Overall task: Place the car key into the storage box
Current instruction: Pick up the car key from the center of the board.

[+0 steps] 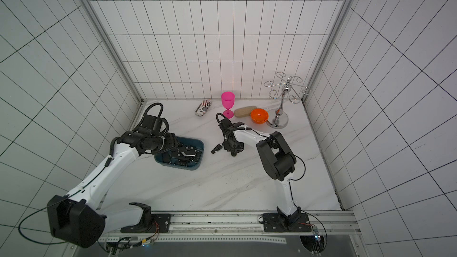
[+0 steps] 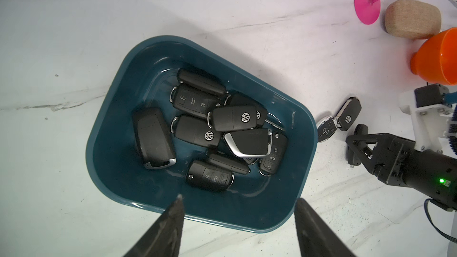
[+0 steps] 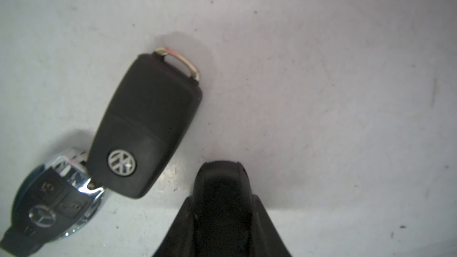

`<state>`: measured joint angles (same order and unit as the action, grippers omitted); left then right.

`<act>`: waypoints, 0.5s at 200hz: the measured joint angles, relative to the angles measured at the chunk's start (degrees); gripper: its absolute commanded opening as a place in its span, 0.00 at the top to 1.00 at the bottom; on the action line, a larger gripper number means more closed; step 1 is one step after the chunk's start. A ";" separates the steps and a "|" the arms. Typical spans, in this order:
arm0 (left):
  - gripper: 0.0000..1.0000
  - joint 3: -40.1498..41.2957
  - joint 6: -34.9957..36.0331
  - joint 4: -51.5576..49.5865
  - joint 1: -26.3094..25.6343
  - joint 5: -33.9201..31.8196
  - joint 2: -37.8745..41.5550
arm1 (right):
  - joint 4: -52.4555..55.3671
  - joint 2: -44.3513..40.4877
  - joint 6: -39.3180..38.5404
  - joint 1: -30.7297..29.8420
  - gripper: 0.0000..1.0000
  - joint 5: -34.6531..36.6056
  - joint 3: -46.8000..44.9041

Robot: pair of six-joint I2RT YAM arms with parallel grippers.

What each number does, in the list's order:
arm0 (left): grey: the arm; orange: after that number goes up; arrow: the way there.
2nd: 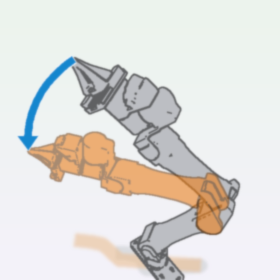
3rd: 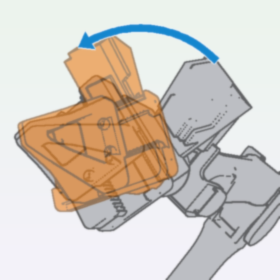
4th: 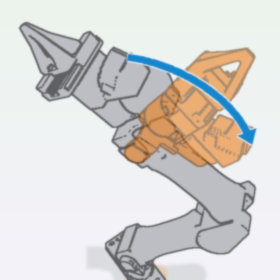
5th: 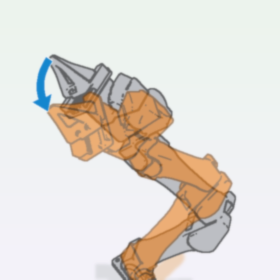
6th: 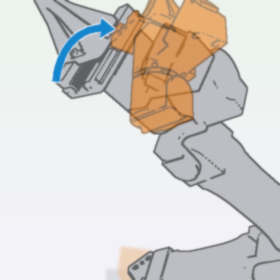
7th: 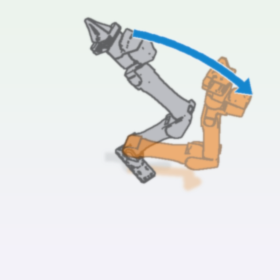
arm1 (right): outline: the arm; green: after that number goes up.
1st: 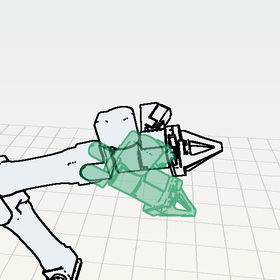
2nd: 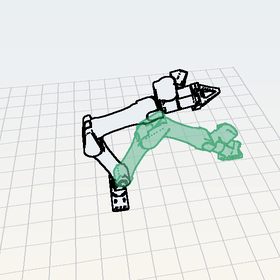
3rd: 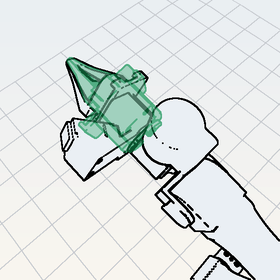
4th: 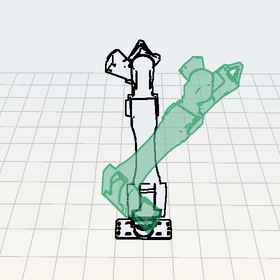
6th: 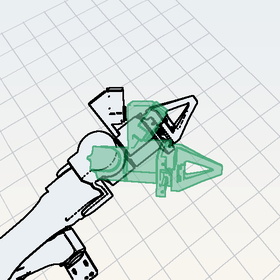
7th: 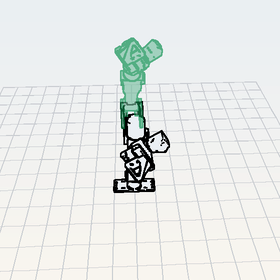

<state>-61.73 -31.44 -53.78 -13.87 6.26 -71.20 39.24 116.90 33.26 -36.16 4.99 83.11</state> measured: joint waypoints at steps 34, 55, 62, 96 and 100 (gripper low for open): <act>0.32 2.86 -0.26 2.64 0.07 5.55 0.55 | -0.50 -0.55 -0.55 -0.28 0.83 0.33 -0.70; 0.32 6.10 -1.77 6.82 0.04 11.76 1.27 | -1.03 -3.56 -1.03 -0.76 0.83 0.66 -4.22; 0.32 7.28 -2.51 8.72 -0.09 13.94 1.40 | -0.79 -5.20 -1.20 -1.03 0.83 0.61 -5.57; 0.35 12.09 -5.81 17.92 -3.23 22.12 1.46 | 0.61 -13.84 -1.73 -1.14 0.83 -1.66 -7.63; 0.35 12.26 -5.86 18.58 -3.96 22.32 1.46 | 0.76 -14.58 -1.77 -1.11 0.83 -2.12 -7.54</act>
<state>-49.47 -37.30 -35.20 -17.82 28.58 -69.73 40.01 102.32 31.48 -37.28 2.87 75.57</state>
